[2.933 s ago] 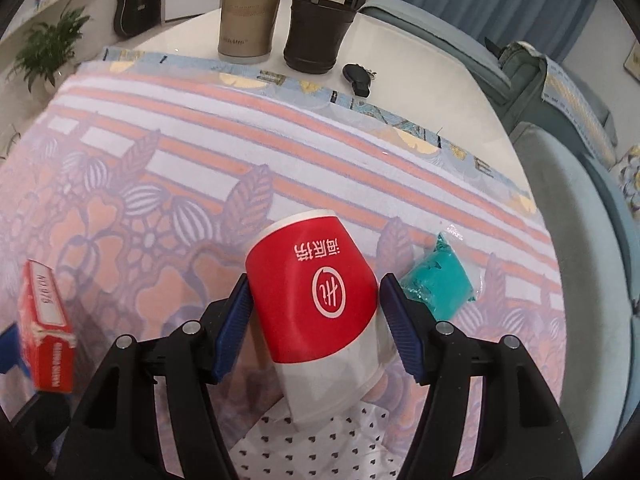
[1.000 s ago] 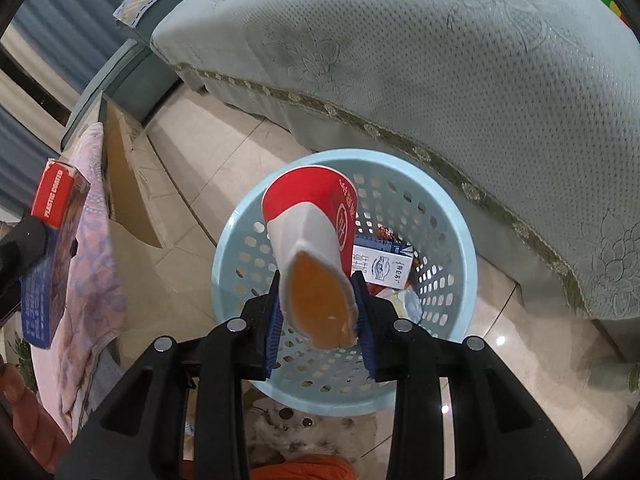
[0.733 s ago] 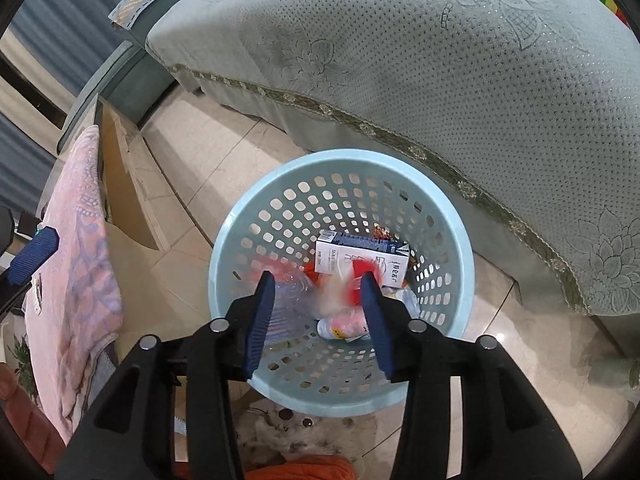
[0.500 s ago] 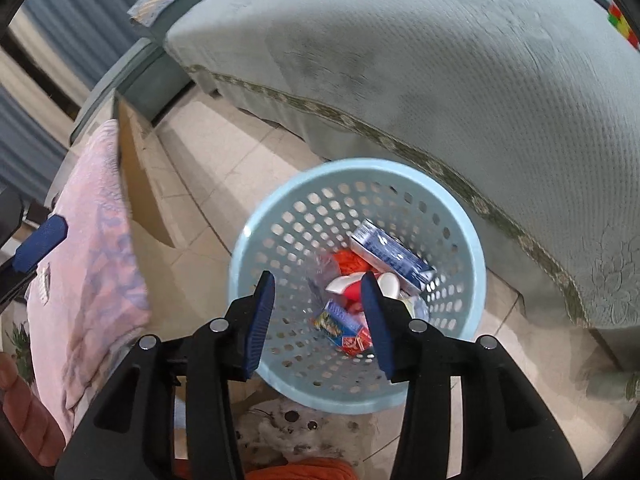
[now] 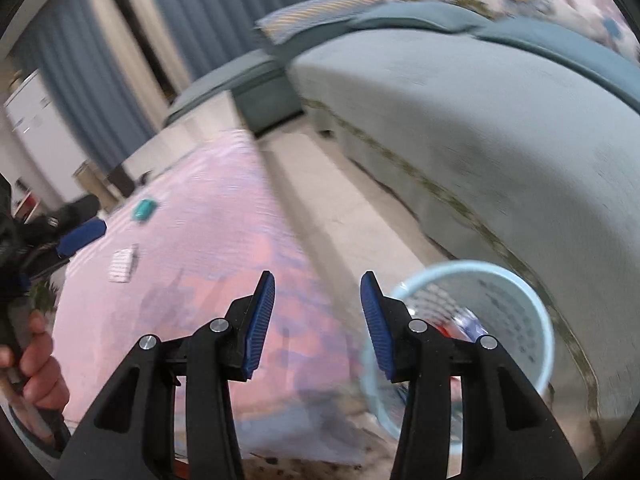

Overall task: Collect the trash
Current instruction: 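Grasp the white heart-print paper bag with the left tool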

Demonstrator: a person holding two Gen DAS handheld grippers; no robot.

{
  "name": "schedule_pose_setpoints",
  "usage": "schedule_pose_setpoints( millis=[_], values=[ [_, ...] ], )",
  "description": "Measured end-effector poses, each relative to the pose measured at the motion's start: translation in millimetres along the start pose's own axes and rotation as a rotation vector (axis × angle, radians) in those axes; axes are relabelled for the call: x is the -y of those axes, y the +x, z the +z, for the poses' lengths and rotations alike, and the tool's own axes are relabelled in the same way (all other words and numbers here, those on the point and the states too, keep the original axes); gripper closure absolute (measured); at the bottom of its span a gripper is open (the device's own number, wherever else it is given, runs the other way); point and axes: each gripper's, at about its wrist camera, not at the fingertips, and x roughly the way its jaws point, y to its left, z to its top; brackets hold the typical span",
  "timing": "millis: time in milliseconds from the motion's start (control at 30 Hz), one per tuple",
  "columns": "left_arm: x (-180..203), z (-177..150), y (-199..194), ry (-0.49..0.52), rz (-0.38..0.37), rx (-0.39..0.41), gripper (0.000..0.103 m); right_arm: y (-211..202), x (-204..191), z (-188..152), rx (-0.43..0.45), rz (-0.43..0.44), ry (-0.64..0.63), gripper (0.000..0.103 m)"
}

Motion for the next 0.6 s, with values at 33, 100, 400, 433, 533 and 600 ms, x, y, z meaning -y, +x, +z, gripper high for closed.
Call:
schedule_pose_setpoints(
  millis=[33,100,400,433,533,600],
  values=[
    [-21,1,-8,-0.039,0.046,0.020,0.028,5,-11,3,0.000,0.013,-0.024,0.062],
    [-53,0,-17,-0.092,0.115,0.042,0.027,16,-37,11,0.004,0.037,-0.081,0.062],
    [-165,-11,7,-0.221,0.273,-0.032,0.028,94,-136,22,-0.054,0.093,-0.285,0.062],
    [-168,-10,13,-0.208,0.285,-0.036,0.027,102,-143,21,-0.065,0.091,-0.298,0.062],
    [-174,-9,30,-0.174,0.325,-0.070,0.027,126,-156,19,-0.102,0.096,-0.319,0.062],
    [-176,-8,39,-0.149,0.349,-0.101,0.025,140,-161,17,-0.128,0.104,-0.317,0.062]
  ],
)
